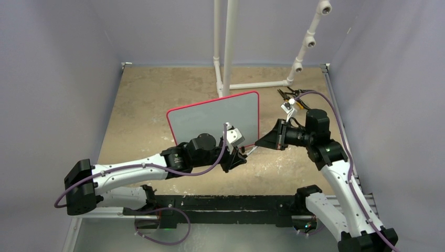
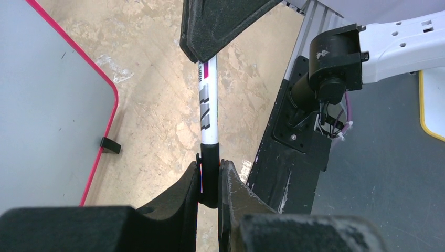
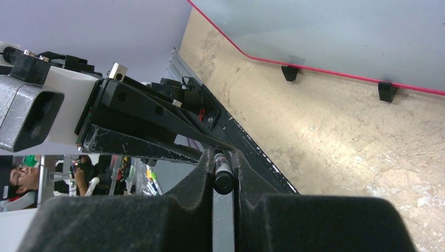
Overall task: Write a sentence on the whiteboard
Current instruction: Open the whiteboard marker at the center of the board.
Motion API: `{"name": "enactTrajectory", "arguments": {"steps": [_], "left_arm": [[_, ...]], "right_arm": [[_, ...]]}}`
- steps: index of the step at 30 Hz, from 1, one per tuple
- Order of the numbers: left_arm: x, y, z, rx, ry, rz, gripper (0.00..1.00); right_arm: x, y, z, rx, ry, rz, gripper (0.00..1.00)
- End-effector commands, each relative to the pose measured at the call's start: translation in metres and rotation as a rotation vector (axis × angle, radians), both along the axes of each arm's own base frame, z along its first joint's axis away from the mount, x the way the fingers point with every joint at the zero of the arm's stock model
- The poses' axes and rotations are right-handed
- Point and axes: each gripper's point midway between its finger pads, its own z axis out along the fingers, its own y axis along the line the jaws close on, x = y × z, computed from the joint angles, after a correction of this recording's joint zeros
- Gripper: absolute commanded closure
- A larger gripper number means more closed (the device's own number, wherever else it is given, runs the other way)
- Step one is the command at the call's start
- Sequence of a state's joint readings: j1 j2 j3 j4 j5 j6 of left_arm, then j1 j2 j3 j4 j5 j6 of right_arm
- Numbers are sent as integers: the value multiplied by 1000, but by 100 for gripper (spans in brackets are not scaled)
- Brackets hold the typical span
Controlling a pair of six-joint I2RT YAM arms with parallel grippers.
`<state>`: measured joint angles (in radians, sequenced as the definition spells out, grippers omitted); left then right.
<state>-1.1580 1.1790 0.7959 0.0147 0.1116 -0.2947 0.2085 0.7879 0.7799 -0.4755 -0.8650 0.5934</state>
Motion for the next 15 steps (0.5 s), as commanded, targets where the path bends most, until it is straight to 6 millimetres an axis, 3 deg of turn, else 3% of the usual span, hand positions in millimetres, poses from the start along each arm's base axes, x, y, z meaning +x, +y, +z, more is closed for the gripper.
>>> {"name": "enactTrajectory", "arguments": {"steps": [1,9,15], "left_arm": [[-24,43,-66,245,100,-34,100],[-29,50,-77,256,114,-41,100],[-31,56,-76,256,108,-42,100]], "right_arm": [[33,-11,43,-18,-202,-95,100],[35,-13,71,-8,-256,-98,100],[34,-20,80,-63,-289,-111,100]]}}
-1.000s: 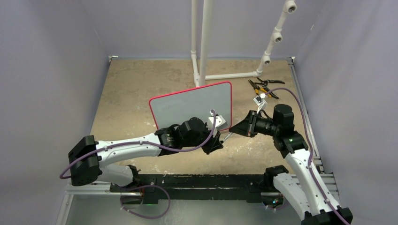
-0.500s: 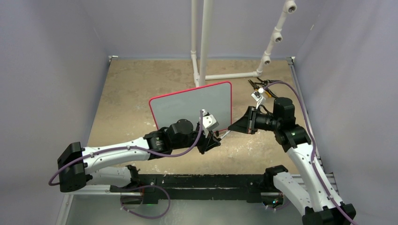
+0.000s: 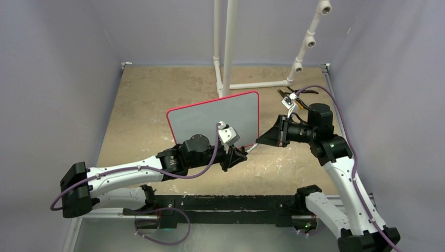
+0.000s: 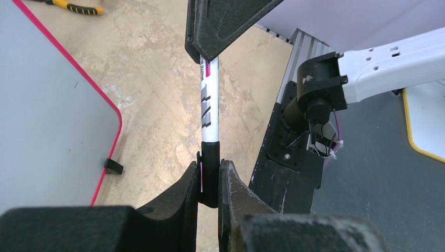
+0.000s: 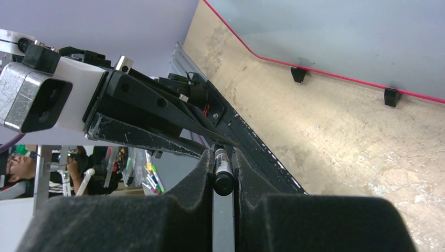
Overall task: Write a sentence on the whiteboard
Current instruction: Open the whiteboard marker at the center of the board, then place the pen cap at the center of the board.
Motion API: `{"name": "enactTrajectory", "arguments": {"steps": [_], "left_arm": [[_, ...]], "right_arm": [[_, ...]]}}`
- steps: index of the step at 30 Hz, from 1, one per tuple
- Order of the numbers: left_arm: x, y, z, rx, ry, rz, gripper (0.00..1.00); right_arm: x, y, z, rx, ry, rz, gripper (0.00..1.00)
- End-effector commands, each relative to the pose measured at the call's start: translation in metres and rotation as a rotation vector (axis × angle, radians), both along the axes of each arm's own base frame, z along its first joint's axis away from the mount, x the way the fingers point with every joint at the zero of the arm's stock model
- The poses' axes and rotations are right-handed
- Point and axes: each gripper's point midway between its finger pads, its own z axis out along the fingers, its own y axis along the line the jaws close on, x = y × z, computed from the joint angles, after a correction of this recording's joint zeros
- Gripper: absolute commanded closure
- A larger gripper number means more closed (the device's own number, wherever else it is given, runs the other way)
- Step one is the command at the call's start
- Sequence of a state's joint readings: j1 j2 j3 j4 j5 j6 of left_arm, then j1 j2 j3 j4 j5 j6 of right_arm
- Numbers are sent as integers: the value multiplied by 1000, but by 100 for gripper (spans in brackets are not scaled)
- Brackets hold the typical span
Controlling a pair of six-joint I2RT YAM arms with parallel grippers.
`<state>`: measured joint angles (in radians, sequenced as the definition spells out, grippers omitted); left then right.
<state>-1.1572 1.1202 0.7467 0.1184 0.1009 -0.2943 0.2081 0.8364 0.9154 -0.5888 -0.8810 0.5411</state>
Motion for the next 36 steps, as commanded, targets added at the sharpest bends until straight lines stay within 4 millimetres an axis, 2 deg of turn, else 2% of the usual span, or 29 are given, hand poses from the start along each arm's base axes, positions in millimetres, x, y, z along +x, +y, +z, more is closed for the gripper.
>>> {"name": "enactTrajectory", "arguments": {"steps": [1,16,29,31,34,36], "left_arm": [[-34,56,-98,363,155,-55,100],[-40,66,-109,396,159,-81,100],[-41,65,-105,379,151,-89,100],[-40,59,-97,353,150,-84,100],[-36,40,-73,285,159,-86,100],[-32,27,-56,252,169,-82,89]], "right_arm": [[35,-22,56,-47,-278,-145,100],[30,-28,91,-67,-362,-172,100],[29,-30,115,-102,-427,-156,100],[26,-26,118,-84,-440,-123,100],[22,-18,120,-30,-462,-74,100],[21,-17,111,-38,-454,-53,100]]}}
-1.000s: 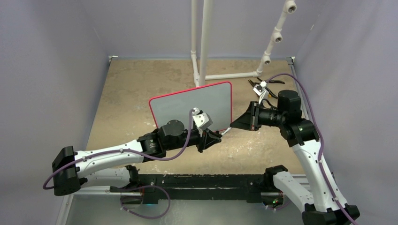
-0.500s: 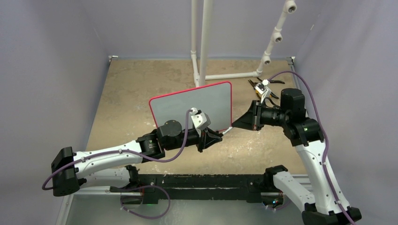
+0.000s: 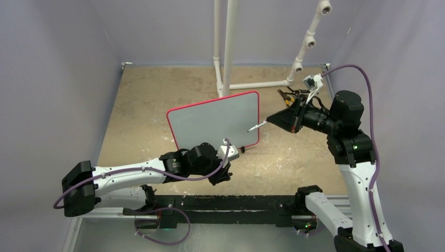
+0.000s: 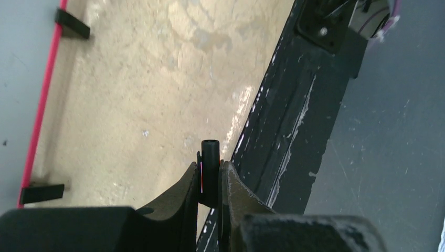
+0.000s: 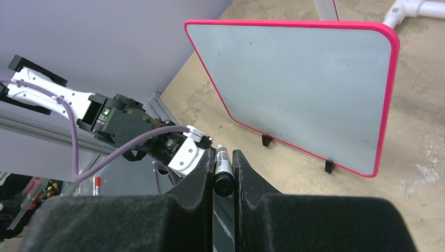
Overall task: Write a sentence on the whiteboard
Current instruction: Place the pen cap at the center of the board.
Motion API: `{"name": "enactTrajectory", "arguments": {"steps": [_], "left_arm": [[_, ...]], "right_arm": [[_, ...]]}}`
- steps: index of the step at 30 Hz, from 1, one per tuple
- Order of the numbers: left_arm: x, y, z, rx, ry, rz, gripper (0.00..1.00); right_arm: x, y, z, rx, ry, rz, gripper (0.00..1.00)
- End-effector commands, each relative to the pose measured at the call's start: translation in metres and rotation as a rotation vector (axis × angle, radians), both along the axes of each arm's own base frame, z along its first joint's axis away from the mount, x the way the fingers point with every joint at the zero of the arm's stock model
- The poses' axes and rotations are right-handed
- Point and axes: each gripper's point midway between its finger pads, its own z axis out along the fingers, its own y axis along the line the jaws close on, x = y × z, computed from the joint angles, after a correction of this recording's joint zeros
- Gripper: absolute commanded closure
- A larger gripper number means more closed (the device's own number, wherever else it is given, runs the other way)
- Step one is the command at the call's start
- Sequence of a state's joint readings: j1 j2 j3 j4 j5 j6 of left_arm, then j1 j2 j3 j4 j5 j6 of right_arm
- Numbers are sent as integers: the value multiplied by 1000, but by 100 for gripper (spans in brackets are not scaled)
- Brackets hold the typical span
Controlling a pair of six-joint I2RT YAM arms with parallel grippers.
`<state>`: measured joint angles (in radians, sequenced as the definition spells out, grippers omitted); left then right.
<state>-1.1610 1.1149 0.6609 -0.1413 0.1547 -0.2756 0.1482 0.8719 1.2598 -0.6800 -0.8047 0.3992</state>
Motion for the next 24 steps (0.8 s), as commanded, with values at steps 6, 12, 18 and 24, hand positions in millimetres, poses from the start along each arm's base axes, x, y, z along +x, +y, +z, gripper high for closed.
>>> {"name": "enactTrajectory", "arguments": {"steps": [6,12,18,24], "left_arm": [[4,-36,82,-168,34,10,77],[13,-25,52,-64,20,66,78],[23,-23,18,4,43,145,73],[22,-24,11,0,70,163,63]], "right_arm": [[2,-3,-2,-35,-100,8,100],[21,-18,-12,-80,-111,-131,100],[28,-27,-21,-107,-102,-199,100],[30,-33,-31,-142,-89,-226,100]]}}
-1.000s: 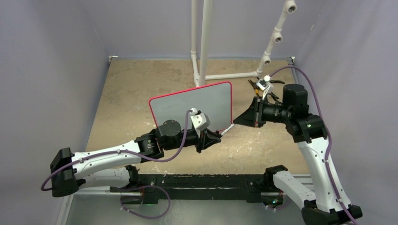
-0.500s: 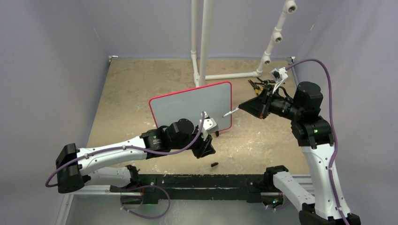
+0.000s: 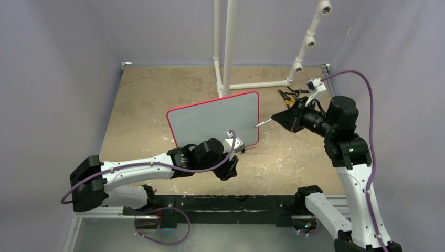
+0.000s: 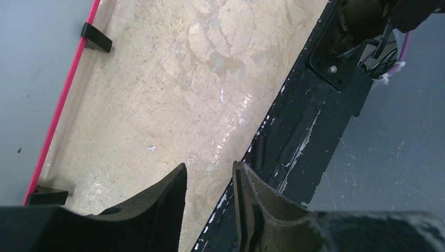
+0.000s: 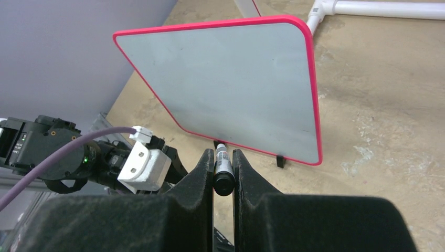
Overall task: Write a sentence on the whiteboard
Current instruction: Place the pen cap at the center of the board, then write a sentence on the whiteboard.
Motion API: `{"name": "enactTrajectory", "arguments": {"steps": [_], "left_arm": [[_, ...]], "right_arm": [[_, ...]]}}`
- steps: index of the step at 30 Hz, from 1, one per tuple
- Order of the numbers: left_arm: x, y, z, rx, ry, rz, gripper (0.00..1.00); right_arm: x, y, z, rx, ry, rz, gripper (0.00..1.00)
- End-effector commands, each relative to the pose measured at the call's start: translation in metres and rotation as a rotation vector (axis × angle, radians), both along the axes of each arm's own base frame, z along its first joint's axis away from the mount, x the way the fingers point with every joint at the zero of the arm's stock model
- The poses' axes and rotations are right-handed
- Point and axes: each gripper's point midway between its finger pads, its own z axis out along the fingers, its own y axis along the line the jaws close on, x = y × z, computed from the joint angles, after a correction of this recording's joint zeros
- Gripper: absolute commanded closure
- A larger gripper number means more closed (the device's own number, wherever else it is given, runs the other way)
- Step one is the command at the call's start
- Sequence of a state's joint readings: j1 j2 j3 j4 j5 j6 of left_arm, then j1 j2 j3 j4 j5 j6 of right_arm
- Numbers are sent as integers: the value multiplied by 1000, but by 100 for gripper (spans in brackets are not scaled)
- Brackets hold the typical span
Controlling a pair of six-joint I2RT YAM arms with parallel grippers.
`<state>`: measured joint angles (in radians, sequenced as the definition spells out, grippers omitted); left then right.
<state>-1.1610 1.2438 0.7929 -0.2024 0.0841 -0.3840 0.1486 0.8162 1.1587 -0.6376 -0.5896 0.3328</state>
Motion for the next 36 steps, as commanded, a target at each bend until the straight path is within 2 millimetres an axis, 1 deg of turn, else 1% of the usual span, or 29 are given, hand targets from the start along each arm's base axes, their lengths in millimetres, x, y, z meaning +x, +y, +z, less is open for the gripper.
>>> {"name": "enactTrajectory", "arguments": {"steps": [1,6,9,10,12,14,15,16,17,18,20,21,22,24,26,29,30,32,33,36], "left_arm": [[7,-5,9,-45,-9,57,61],[15,-1,23,-70,-17,104,52],[29,3,36,-51,-8,171,50],[35,5,44,-56,-8,199,49],[46,9,65,-79,-14,244,46],[59,12,97,-125,-47,271,43],[66,13,117,-153,-68,281,41],[72,16,130,-160,-79,284,40],[79,18,148,-175,-95,286,39],[84,19,162,-175,-107,275,39],[95,22,186,-149,-130,267,39],[101,23,194,-127,-138,273,39],[110,26,206,-122,-146,285,39],[128,32,221,-125,-138,305,39],[146,40,232,-155,-117,323,39],[174,63,236,-172,-89,389,39],[180,72,239,-176,-92,417,39],[190,89,247,-185,-100,475,39],[194,99,253,-188,-113,510,39],[203,132,253,-162,-117,642,38]], "right_arm": [[5,-8,-3,-39,-32,-38,100],[4,-7,-9,-36,-34,-31,100],[4,-4,-15,-31,-22,-10,100],[3,-3,-17,-29,-21,-2,100],[1,-2,-16,-25,-37,5,100],[-1,-3,-12,-24,-68,2,100],[-2,-3,-11,-22,-81,3,100],[-3,-1,-10,-16,-94,13,100],[-4,0,-11,-10,-101,22,100],[-5,1,-13,-5,-102,30,100],[-5,3,-19,-3,-98,43,100],[-5,4,-21,0,-99,47,100],[-4,4,-21,3,-103,48,100],[-4,6,-19,18,-118,50,100],[-2,8,-19,36,-123,51,100],[5,17,-24,76,-112,41,100],[6,24,-21,95,-120,43,100],[5,41,-8,134,-146,46,100],[1,54,-5,146,-146,67,100],[-2,85,-3,152,-137,110,100]]}}
